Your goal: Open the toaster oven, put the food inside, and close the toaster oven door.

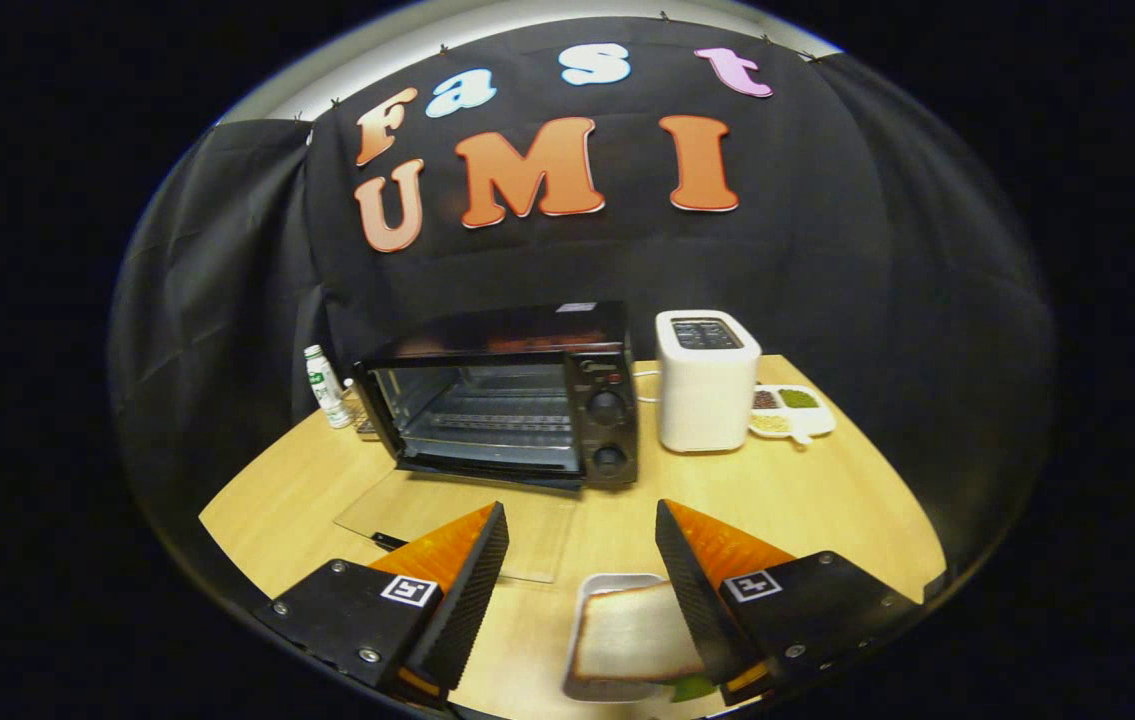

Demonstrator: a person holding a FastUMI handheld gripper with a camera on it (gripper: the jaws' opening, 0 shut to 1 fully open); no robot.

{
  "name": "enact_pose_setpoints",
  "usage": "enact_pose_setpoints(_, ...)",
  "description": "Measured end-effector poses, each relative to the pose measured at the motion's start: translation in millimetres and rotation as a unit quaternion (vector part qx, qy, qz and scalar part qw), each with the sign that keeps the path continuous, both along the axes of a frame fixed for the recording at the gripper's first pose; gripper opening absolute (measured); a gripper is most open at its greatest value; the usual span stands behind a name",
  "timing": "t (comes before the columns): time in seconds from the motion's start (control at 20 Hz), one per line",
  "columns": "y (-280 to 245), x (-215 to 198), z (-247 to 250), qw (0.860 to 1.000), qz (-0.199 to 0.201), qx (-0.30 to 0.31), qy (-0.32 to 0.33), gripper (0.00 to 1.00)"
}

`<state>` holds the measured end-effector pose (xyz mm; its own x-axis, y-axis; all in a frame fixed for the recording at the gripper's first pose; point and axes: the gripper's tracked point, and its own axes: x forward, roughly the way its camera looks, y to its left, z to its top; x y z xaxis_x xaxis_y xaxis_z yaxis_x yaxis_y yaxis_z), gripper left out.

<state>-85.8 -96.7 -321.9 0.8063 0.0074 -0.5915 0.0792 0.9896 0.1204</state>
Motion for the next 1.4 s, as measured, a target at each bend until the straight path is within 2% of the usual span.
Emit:
enact_pose_setpoints(0.25, -44.0, -25.5, -10.0, 0.999, -0.024, 0.012, 0.044, 0.94)
enact_pose_setpoints(0.55, -63.9, -52.8, -56.5, 0.992, -0.034, 0.051, 0.111, 0.95)
enact_pose_setpoints(0.75, -53.7, -62.8, -76.6, 0.981, -0.027, 0.116, 0.150, 0.91)
enact_pose_setpoints(0.85, -46.2, -60.6, -75.4, 0.977, -0.016, 0.148, 0.155, 0.84)
enact_pose_setpoints(0.95, -38.1, -62.1, -73.0, 0.968, -0.010, 0.187, 0.169, 0.68)
enact_pose_setpoints(1.0, -35.2, -64.4, -72.9, 0.962, -0.014, 0.206, 0.180, 0.54)
enact_pose_setpoints(1.05, -33.7, -64.0, -73.8, 0.957, -0.019, 0.221, 0.187, 0.49)
enact_pose_setpoints(1.2, -33.2, -60.6, -70.7, 0.951, -0.038, 0.241, 0.191, 0.36)
enact_pose_setpoints(1.4, -37.8, -53.8, -51.0, 0.958, -0.051, 0.223, 0.170, 0.27)
